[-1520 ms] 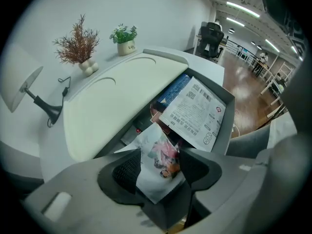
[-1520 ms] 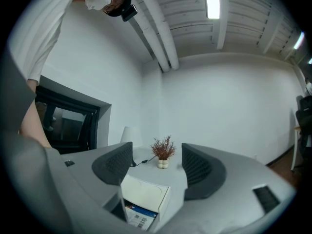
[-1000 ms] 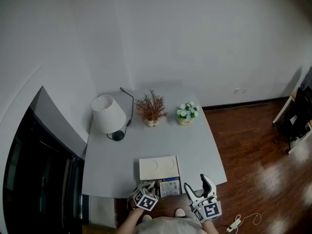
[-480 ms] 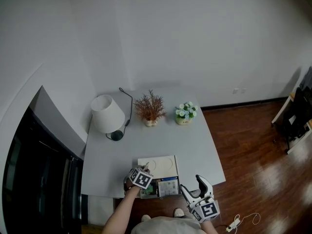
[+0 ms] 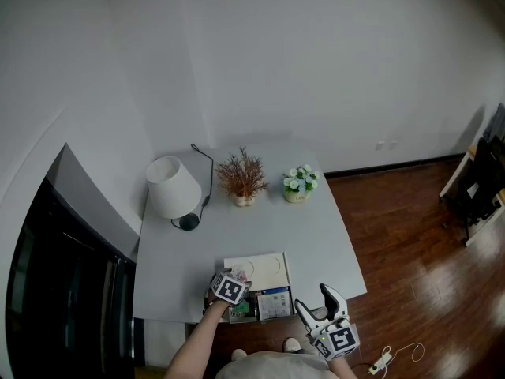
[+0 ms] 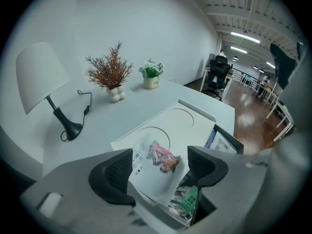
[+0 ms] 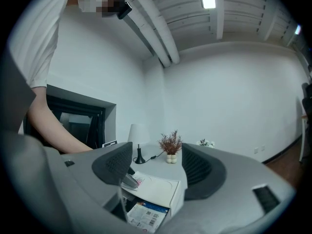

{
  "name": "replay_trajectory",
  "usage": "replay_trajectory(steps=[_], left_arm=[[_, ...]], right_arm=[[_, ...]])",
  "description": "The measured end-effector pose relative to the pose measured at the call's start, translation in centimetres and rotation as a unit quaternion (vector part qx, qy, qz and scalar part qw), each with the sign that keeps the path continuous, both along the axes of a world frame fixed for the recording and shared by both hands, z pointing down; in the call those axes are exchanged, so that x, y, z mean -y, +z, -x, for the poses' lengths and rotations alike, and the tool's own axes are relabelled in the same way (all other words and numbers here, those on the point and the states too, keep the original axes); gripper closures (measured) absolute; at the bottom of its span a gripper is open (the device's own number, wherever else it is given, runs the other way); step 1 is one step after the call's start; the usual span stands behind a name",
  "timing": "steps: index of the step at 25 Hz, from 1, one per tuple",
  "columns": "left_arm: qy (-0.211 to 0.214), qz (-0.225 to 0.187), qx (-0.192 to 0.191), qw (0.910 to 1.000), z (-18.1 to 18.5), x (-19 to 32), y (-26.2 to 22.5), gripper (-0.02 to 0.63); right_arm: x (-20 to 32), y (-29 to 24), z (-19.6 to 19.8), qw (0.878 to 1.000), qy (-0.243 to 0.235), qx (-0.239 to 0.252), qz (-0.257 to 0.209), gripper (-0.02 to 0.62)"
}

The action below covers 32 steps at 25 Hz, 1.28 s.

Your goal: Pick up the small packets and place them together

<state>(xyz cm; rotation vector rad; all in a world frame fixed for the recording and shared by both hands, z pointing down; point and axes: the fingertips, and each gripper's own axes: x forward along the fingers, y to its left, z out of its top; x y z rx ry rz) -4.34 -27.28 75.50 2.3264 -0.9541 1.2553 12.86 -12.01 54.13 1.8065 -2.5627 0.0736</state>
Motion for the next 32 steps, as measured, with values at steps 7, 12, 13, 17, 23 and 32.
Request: replay_trajectory(steps=[7, 12, 13, 17, 23, 32], left_arm=[[-0.030, -0.147, -0.194, 0.9694, -0.9, -1.4, -10.8, 0.180], [-0.036, -0.298, -0.282, 0.9113, 0.4, -7.2, -20.5, 0.181], [-0.043, -0.308, -0.289, 0.9057, 0.8, -8.4, -21.3, 0.181], [-0.067, -0.325, -0.276, 0.9023, 2.9, -10.9, -22.1, 0.193], [-0.127, -0.308, -0.289, 0.8974, 5.7, -10.8, -21.8, 0.241], [-0.068, -0.209, -0.187, 0.9574, 3.6, -10.0, -12.7, 0.304]], right_arm=[[0.5, -0.1, 1.3, 1.000, -0.017, 0.005, 0.000, 0.267], [0.7, -0.3, 2.3, 1.000, -0.028, 0.007, -0.008, 0.267], [0.8, -0.6, 2.5, 0.999, -0.029, 0.009, -0.013, 0.267], [1.1, -2.1, 2.9, 0.999, -0.032, 0.019, -0.038, 0.284], [1.7, -2.4, 4.1, 0.998, -0.051, 0.025, -0.040, 0.284], [1.1, -1.4, 5.6, 0.997, -0.073, 0.019, -0.026, 0.284]])
